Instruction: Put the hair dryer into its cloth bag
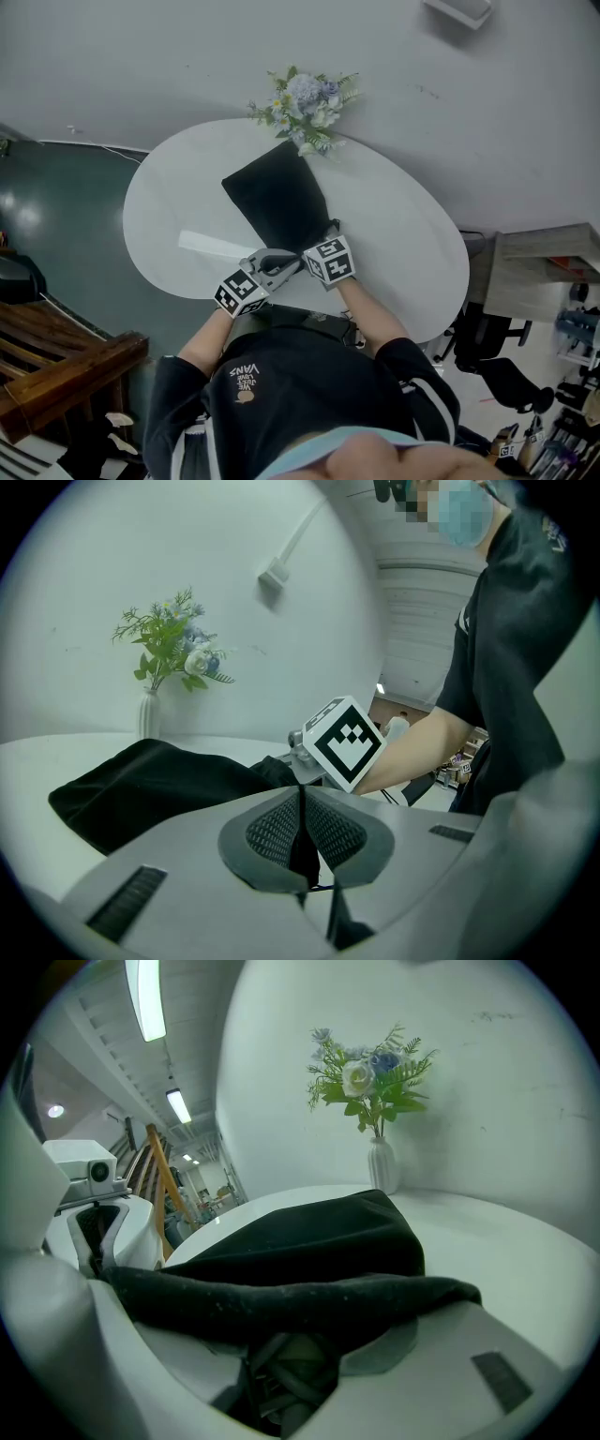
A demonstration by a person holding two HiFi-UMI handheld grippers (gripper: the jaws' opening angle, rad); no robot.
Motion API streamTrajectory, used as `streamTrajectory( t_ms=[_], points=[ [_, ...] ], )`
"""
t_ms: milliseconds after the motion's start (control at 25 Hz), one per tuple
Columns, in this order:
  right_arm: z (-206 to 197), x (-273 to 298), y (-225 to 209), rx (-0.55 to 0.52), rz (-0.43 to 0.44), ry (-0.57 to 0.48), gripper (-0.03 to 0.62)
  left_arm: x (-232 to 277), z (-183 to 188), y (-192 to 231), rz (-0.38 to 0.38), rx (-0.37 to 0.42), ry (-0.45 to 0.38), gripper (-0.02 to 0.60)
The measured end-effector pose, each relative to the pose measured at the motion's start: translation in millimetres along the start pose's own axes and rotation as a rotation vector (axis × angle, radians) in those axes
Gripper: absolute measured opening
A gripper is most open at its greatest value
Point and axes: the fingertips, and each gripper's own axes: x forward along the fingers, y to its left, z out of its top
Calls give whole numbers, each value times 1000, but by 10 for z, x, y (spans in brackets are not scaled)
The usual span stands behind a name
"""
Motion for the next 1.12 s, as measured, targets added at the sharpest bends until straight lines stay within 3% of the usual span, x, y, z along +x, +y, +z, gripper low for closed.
streamTrajectory(
  t_ms=[240,680,920,1120],
  points=[
    [15,108,-17,-46,-35,-8,225,-27,-75,96,25,-28,5,34],
    [61,-99,-148,-7,-88,-58,225,44,-30,82,35,-29,-11,34],
    [65,-394,-306,46,-185,-135,225,110,-66,41,60,-15,-10,34],
    [-38,-673,-557,117,-312,-175,225,203,-185,30,97,60,26,35]
  ],
)
